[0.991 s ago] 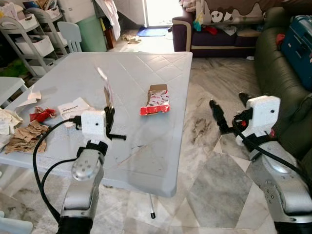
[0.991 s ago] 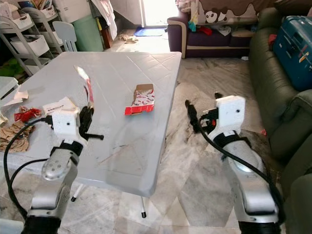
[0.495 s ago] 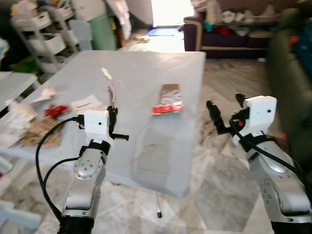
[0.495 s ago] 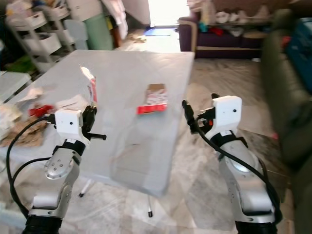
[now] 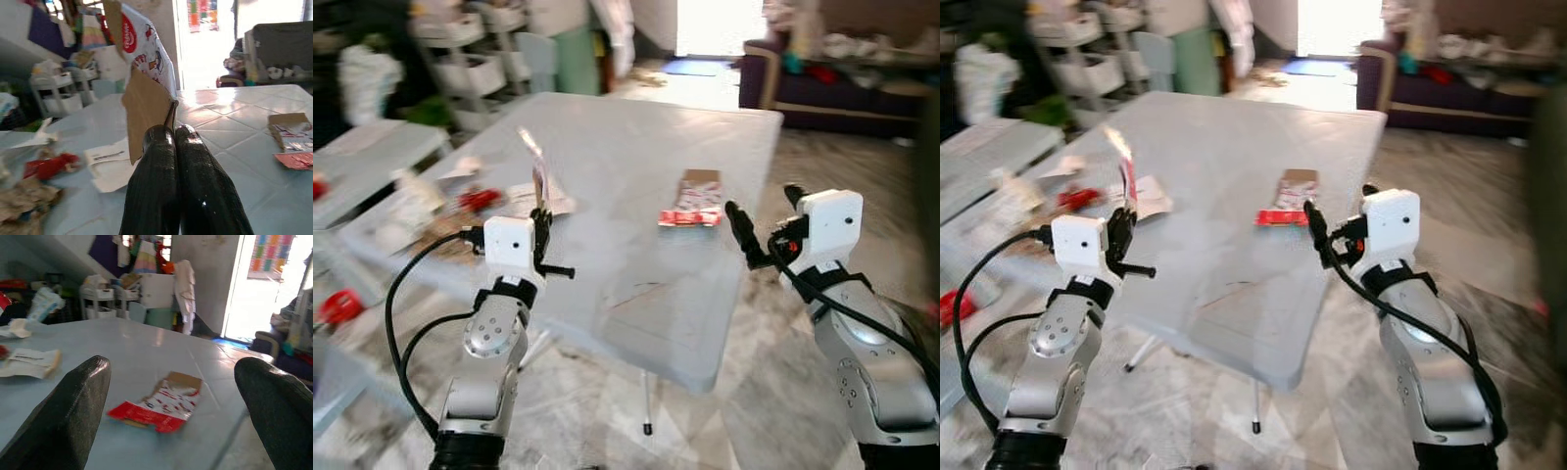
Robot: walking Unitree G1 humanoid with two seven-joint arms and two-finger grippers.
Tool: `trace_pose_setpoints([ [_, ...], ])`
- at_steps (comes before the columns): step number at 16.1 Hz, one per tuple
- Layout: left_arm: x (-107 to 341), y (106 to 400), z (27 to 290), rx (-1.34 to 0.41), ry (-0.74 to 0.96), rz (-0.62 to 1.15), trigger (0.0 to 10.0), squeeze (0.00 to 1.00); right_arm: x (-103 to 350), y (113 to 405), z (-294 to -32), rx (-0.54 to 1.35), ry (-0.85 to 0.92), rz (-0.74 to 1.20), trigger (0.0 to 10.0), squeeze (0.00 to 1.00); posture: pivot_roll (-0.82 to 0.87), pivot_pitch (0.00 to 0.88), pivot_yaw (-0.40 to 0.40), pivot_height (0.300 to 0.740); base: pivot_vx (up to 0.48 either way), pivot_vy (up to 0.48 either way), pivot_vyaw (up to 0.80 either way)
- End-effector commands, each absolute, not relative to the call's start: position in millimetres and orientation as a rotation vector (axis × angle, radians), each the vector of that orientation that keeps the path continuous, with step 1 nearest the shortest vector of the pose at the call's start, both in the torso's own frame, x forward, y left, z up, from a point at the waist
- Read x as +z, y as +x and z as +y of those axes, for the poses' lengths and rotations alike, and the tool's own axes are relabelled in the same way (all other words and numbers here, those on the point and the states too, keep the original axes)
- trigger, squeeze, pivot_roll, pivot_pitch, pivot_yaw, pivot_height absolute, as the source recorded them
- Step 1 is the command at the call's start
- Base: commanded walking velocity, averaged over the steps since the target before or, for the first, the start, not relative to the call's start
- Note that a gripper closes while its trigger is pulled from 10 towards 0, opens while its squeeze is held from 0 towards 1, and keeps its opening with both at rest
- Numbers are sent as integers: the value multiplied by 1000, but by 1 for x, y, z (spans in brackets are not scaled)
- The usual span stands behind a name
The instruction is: Picking trash to rubbish bin
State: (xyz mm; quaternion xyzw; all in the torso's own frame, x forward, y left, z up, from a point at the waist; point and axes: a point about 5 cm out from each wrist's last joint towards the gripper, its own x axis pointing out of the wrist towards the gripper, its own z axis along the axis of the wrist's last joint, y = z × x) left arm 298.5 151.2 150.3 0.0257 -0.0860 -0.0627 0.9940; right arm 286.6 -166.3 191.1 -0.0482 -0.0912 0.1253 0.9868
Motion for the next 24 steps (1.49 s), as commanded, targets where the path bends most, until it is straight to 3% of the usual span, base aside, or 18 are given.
trace_pose_setpoints([
  [1, 153, 300, 152, -128, 43, -175, 0, 0, 196, 288, -168, 239, -101, -194, 10000, 1000, -51, 16, 79, 740, 0, 0, 0],
  [7, 156, 304, 151, -126, 2, -175, 0, 0, 202, 290, -168, 238, -138, -220, 10000, 1000, -55, 12, 70, 740, 103, 0, 0],
  [24, 151, 301, 153, -106, -15, -160, 0, 0, 200, 291, -164, 272, -165, -215, 10000, 1000, -53, 22, 53, 740, 417, 0, 0],
])
